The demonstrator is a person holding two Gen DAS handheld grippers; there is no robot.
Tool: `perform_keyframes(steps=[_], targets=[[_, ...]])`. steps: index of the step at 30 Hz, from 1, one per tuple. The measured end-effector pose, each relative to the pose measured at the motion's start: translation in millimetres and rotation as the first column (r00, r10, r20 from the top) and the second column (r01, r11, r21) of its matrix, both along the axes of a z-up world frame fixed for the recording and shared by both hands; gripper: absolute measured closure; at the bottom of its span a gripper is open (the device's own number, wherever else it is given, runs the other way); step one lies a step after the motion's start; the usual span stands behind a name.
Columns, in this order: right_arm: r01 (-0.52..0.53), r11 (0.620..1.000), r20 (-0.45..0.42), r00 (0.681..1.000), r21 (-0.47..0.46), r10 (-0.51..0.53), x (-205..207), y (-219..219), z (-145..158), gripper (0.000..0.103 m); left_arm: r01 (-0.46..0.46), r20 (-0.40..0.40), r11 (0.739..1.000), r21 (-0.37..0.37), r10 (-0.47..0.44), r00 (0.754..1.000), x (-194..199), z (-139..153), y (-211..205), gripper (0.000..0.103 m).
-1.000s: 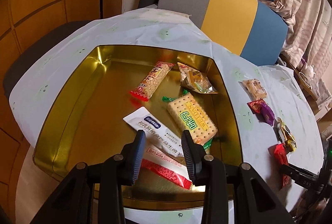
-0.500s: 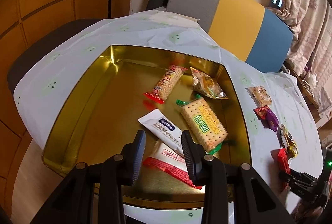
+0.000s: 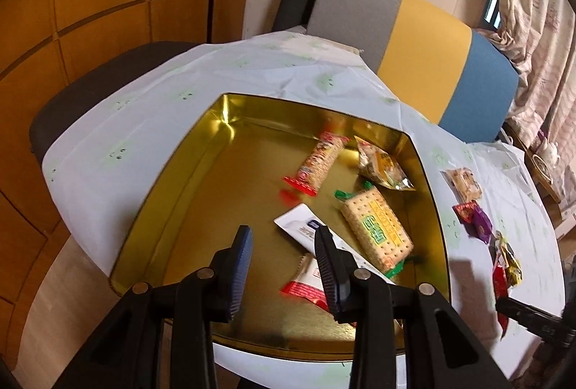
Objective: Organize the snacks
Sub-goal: 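Carry the large red pack into the gold tray and open the right gripper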
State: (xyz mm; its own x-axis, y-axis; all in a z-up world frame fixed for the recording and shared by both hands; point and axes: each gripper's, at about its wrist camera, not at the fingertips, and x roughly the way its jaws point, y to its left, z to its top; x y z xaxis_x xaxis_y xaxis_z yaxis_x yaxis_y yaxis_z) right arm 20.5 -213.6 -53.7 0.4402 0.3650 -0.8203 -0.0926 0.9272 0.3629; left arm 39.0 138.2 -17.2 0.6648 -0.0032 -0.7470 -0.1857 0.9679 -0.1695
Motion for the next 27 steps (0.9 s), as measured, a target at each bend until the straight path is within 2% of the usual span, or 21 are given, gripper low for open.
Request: perform_keyframes(steps=[5, 12, 16, 20, 22, 23, 24, 27], targets=[[-0.114, 0.993, 0.062, 0.992, 0.037, 0.111, 7, 42, 28, 0.059, -0.033, 0.008, 0.999, 0.0, 0.033, 0.999, -2, 2, 12, 0.067], [-0.302, 0.95, 0.086, 0.951, 0.082, 0.296, 22, 126, 48, 0.059, -0.076, 0.015, 0.997, -0.009, 0.076, 0.997, -5, 2, 29, 0.067], [-0.362, 0.928, 0.069, 0.932, 0.084, 0.357, 35, 171, 40, 0.058, -0.091, 0.011, 0.996, -0.01, 0.091, 0.996, -7, 1, 36, 0.067], [-0.371, 0.913, 0.037, 0.928, 0.173, 0.37, 47, 200, 22, 0.051, -0.095, 0.009, 0.995, -0.007, 0.095, 0.995, -10, -1, 39, 0.067], [-0.372, 0.904, 0.01, 0.926, 0.21, 0.378, 52, 208, 13, 0.051, -0.095, 0.011, 0.996, -0.002, 0.095, 0.995, -11, -2, 40, 0.067], [-0.369, 0.9, 0.0, 0.925, 0.231, 0.38, 52, 210, 9, 0.042, -0.096, 0.012, 0.995, 0.003, 0.096, 0.995, -11, -2, 41, 0.067], [-0.366, 0.899, -0.001, 0.926, 0.239, 0.377, 52, 210, 8, 0.039, -0.098, 0.012, 0.995, 0.005, 0.098, 0.995, -11, -3, 41, 0.067], [-0.37, 0.907, 0.018, 0.927, 0.201, 0.374, 46, 209, 8, 0.039, -0.095, 0.009, 0.995, 0.0, 0.095, 0.995, -10, -4, 40, 0.067]])
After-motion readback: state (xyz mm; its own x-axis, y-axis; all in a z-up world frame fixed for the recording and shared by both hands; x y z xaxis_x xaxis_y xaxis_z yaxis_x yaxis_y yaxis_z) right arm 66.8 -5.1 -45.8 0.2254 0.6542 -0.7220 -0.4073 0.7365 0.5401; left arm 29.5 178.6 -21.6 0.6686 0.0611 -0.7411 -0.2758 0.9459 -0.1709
